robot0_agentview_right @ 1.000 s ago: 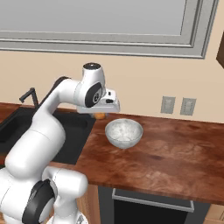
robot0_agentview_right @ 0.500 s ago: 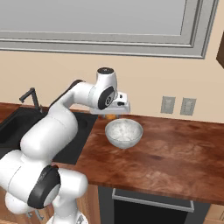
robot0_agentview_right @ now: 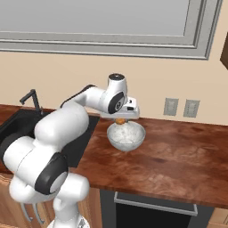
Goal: Pick the kiwis from the cabinet and place them in one bowl. Pick the tangerine from the sink and place it in the other bowl.
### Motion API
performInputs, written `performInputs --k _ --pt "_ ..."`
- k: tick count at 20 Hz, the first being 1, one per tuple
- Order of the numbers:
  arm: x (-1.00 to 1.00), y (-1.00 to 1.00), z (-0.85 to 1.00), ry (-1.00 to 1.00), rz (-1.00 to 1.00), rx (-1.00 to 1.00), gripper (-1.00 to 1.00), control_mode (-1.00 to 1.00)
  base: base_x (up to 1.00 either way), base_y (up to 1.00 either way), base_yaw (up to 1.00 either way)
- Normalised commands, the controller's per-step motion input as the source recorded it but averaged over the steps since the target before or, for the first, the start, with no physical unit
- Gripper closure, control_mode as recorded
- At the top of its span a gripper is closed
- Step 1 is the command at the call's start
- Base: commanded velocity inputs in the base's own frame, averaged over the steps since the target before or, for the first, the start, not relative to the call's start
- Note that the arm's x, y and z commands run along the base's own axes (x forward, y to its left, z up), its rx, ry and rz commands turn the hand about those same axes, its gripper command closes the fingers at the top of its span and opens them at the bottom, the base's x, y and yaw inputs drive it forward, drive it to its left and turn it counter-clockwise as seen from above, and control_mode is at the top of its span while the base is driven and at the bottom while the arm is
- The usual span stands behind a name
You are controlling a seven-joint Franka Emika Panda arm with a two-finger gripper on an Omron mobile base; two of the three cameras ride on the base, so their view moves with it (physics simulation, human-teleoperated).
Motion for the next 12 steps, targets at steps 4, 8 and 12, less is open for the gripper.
performInputs --k 4,8,12 --pt "0.06 -0.21 -0.34 0.00 0.00 0.00 1.00 -1.00 0.00 0.00 0.00" --pt "0.16 -0.02 -0.35 0.00 0.00 0.00 1.00 -1.00 0.00 0.00 0.00" --pt "0.15 0.00 -0.33 0.00 0.00 0.00 1.00 -1.00 0.00 0.00 0.00"
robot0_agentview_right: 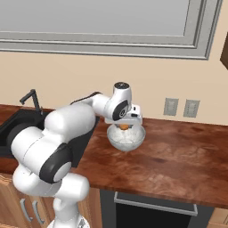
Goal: Pick the kiwis from the cabinet and place them in one bowl. Pick the tangerine from the sink and place it in the other bowl.
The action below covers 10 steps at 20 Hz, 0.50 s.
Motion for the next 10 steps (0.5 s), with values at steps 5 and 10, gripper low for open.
performInputs --k 5,10 --pt "0.00 -0.05 -0.25 0.00 0.00 0.00 1.00 -1.00 0.00 0.00 0.00" --pt "0.00 0.00 -0.31 0.00 0.00 0.00 1.00 -1.00 0.00 0.00 0.00"
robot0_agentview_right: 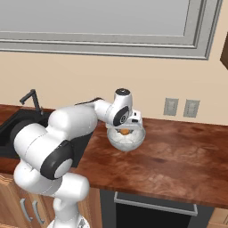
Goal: Pick the kiwis from the cabinet and place them in one bowl. Pick the tangerine from the sink and place it in the other bowl.
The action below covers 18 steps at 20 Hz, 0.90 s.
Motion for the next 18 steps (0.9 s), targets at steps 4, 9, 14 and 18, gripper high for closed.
performInputs --k 4,9,14,18 --pt "0.06 0.00 -0.32 0.00 0.00 0.00 1.00 -1.00 0.00 0.00 0.00" --pt "0.07 0.00 -0.30 0.00 0.00 0.00 1.00 -1.00 0.00 0.00 0.00" --pt "0.08 0.00 -0.23 0.00 0.00 0.00 1.00 -1.00 0.00 0.00 0.00" --pt "0.05 0.00 -0.16 0.00 0.00 0.00 1.00 -1.00 0.00 0.00 0.00"
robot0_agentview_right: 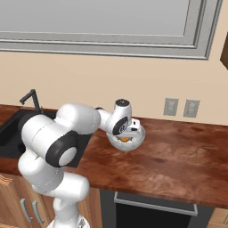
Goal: Pick the kiwis from the cabinet and place them in one bowl. Pick the tangerine from the sink and place it in the other bowl.
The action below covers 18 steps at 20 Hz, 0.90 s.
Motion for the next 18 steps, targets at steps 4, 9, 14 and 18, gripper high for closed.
performInputs --k 4,9,14,18 --pt "0.00 0.00 -0.03 0.03 0.00 0.00 1.00 -1.00 0.00 0.00 0.00" --pt "0.00 0.00 0.00 0.02 0.00 0.00 -1.00 -1.00 0.00 0.00 0.00" --pt "0.00 0.00 0.00 0.00 0.00 0.00 -1.00 -1.00 0.00 0.00 0.00" --pt "0.00 0.00 0.00 0.00 0.00 0.00 -1.00 -1.00 0.00 0.00 0.00"
